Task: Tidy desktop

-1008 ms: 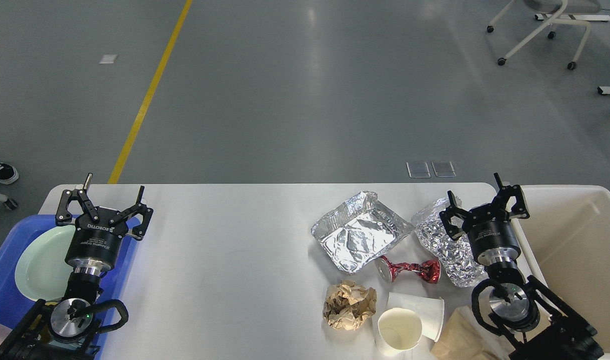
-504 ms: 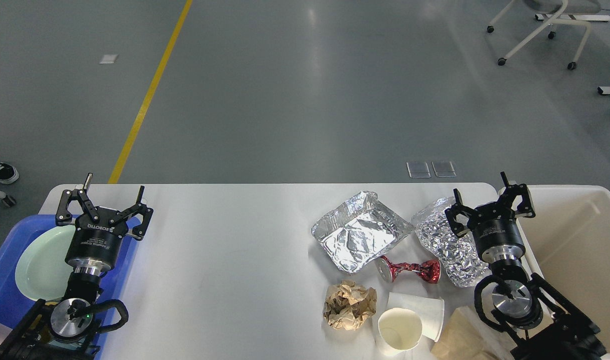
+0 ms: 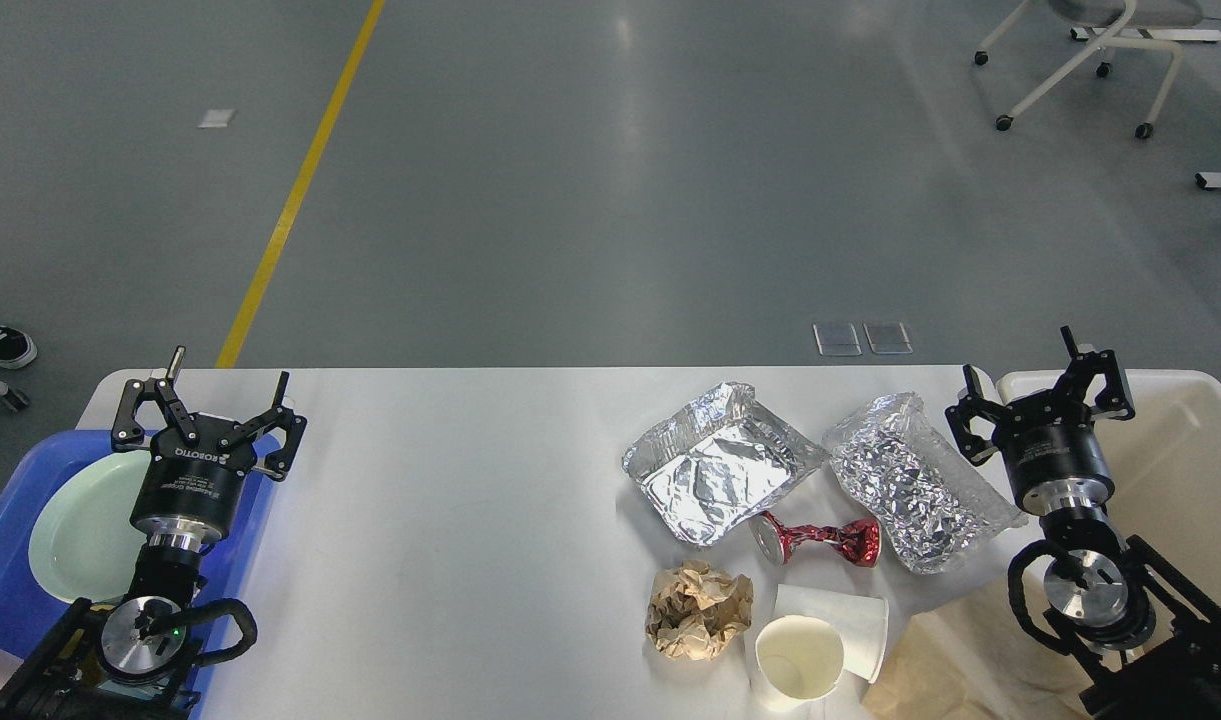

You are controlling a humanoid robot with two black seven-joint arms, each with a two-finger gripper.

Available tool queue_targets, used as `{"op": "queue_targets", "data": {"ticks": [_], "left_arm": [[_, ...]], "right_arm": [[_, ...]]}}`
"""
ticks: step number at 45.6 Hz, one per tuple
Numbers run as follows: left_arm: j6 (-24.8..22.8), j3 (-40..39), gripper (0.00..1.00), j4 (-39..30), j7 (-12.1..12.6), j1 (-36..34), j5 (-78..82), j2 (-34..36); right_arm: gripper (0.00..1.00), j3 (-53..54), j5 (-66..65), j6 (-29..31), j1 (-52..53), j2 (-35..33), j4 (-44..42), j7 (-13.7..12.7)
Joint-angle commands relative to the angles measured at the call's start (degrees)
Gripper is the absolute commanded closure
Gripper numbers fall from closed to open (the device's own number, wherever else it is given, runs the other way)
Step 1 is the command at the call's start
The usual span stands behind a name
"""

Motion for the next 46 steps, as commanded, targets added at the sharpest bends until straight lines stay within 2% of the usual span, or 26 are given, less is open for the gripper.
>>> {"op": "queue_targets", "data": {"ticks": [1, 16, 34, 46], "left_arm": [[0.00, 0.00, 0.04, -0.04, 0.00, 0.00, 0.00, 0.00], [0.00, 0.00, 0.04, -0.03, 0.00, 0.00, 0.00, 0.00], [-0.08, 0.00, 0.04, 0.05, 0.00, 0.00, 0.00, 0.00], [0.00, 0.00, 0.04, 0.05, 0.00, 0.00, 0.00, 0.00]], "right_arm": [[0.00, -1.44, -0.10, -0.21, -0.37, -0.01, -0.16, -0.05], [0.00, -1.61, -0.19, -0.82, -0.46, 1.66, -3.67, 0.12], [0.00, -1.61, -0.10, 0.15, -1.08, 2.54, -2.89, 0.21], [0.00, -2.05, -0.63, 2.87, -0.81, 2.19, -0.69, 0.91]]}}
